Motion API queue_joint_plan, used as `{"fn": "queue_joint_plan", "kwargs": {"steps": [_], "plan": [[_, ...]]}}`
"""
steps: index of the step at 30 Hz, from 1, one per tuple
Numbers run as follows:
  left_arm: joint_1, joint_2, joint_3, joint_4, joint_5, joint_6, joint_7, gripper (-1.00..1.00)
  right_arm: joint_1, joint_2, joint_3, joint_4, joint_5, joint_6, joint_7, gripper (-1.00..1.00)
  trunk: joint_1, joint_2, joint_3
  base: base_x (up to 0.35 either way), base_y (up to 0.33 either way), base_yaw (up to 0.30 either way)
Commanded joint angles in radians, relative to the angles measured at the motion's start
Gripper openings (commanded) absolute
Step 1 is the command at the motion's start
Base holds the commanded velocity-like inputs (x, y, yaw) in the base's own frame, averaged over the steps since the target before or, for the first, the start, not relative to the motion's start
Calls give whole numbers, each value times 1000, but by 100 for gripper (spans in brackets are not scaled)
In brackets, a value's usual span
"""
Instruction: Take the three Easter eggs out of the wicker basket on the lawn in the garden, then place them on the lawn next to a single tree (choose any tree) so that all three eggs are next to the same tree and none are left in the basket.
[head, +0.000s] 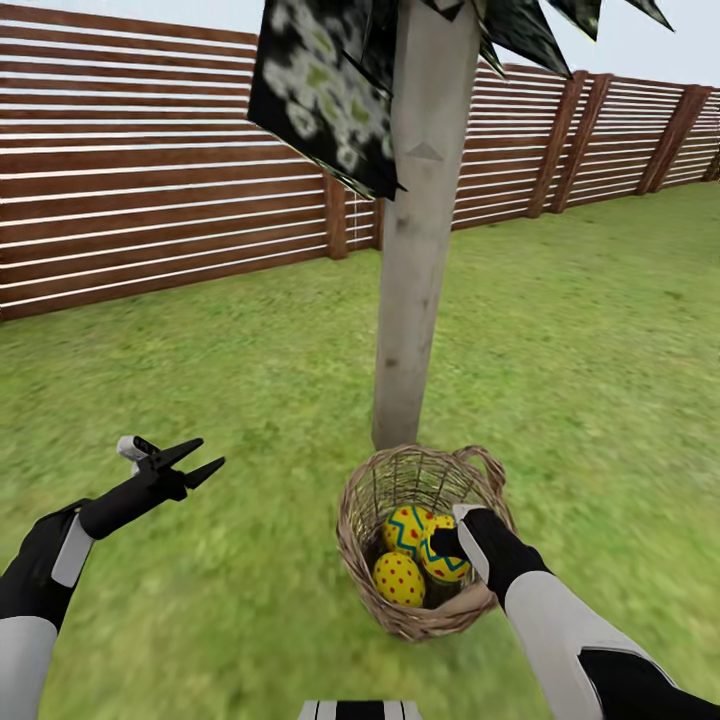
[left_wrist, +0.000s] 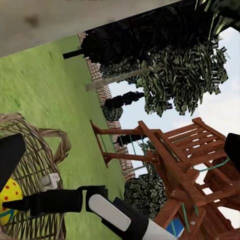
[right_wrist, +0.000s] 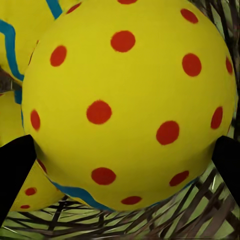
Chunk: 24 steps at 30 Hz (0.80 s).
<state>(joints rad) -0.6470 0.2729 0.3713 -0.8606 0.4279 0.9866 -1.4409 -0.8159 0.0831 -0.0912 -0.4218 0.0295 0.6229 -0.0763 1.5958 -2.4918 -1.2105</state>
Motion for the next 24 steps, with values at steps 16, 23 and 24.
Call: {"fn": "queue_joint_plan", "kwargs": {"steps": [16,23,24], "plan": [[0,0,0,-1,-1,12,1,100,0,3,-7,-2,3,4,-2,-100,-62,112,49,0,0,0],[0,0,0,0,-1,13,1,100,0,3,-7,-2,3,4,-2,-100,-88,161,71,0,0,0],[0,0,0,0,-1,13,1,100,0,3,-7,-2,3,4,-2,-100,-92,168,74,0,0,0]]}}
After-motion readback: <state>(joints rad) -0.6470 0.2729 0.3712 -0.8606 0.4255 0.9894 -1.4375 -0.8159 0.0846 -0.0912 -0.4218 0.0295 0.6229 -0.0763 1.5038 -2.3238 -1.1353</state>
